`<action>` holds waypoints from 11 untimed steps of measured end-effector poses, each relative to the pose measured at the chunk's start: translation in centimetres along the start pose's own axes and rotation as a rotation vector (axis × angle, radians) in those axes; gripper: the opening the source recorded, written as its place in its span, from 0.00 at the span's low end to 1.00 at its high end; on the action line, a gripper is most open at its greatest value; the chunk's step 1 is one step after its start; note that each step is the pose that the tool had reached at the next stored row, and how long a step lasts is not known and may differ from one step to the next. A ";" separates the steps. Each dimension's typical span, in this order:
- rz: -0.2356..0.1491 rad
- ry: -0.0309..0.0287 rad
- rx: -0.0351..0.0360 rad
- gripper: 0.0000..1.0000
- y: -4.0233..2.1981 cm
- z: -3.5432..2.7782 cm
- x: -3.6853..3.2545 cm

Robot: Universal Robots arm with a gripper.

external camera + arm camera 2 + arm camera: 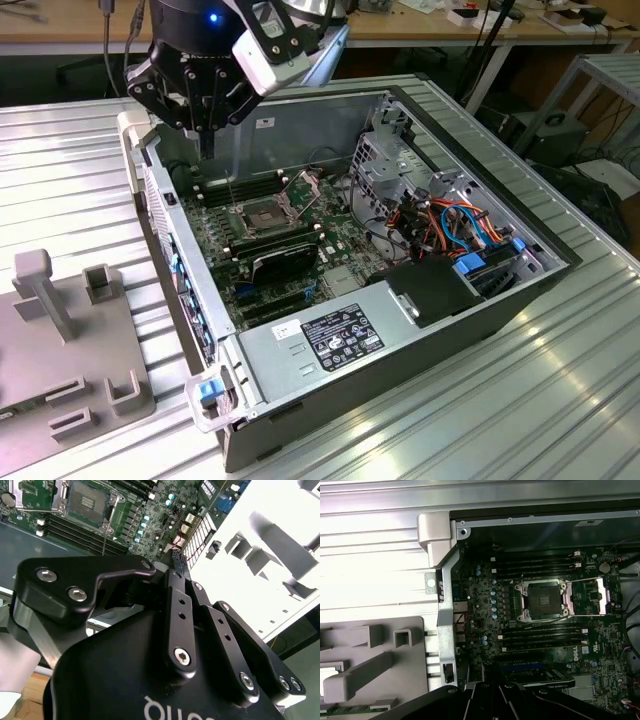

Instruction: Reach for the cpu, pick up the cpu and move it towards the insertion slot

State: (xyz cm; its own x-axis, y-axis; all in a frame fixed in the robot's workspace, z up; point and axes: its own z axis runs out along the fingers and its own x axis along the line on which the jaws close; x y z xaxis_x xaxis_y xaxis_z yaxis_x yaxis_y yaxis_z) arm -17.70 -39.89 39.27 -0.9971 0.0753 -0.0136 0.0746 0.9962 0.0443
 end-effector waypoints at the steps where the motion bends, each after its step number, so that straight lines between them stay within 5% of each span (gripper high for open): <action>1: 0.000 0.0000 0.0000 0.11 -0.01 0.00 0.12; 11: 0.000 0.0003 0.0000 0.11 -0.08 -0.01 1.12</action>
State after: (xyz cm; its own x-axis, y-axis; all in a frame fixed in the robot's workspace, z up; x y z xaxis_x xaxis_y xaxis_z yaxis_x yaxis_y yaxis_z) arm -18.83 -39.89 39.25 -0.9971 0.0753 -0.0132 0.0746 0.9962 0.0443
